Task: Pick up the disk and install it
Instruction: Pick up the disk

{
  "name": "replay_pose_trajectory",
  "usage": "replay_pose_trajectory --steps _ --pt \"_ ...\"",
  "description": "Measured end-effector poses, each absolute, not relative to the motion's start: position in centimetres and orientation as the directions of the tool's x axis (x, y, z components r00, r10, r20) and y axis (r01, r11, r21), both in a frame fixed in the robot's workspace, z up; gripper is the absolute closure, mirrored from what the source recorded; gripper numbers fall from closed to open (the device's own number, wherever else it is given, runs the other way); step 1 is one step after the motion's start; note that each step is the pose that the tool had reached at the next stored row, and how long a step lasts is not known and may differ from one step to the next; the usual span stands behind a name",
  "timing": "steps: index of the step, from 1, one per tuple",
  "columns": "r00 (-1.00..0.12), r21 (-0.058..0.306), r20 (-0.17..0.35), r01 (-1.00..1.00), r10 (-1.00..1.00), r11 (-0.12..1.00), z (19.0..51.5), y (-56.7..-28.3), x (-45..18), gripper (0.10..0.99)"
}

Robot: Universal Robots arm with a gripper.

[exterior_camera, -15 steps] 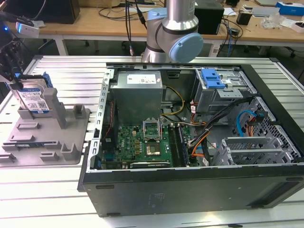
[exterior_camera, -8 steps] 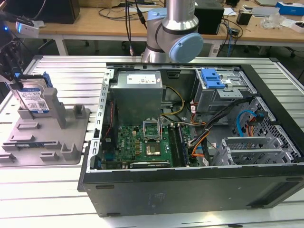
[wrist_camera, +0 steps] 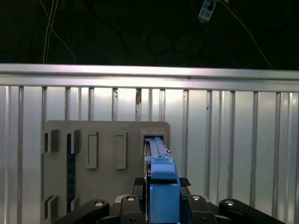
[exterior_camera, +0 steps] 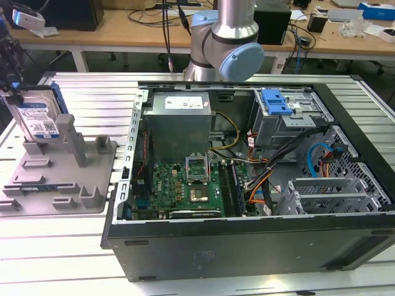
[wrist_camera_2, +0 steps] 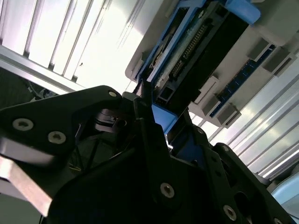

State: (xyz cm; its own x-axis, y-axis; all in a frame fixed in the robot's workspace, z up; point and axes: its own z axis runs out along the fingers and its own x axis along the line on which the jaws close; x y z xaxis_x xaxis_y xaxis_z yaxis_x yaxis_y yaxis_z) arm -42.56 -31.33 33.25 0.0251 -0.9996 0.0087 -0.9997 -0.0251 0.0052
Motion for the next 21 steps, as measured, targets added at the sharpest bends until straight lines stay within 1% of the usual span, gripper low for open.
replay_pose_trajectory --steps 21 --pt "0.025 0.006 0.040 -1.000 -0.999 -0.025 40.5 -31.2 -42.4 0.718"
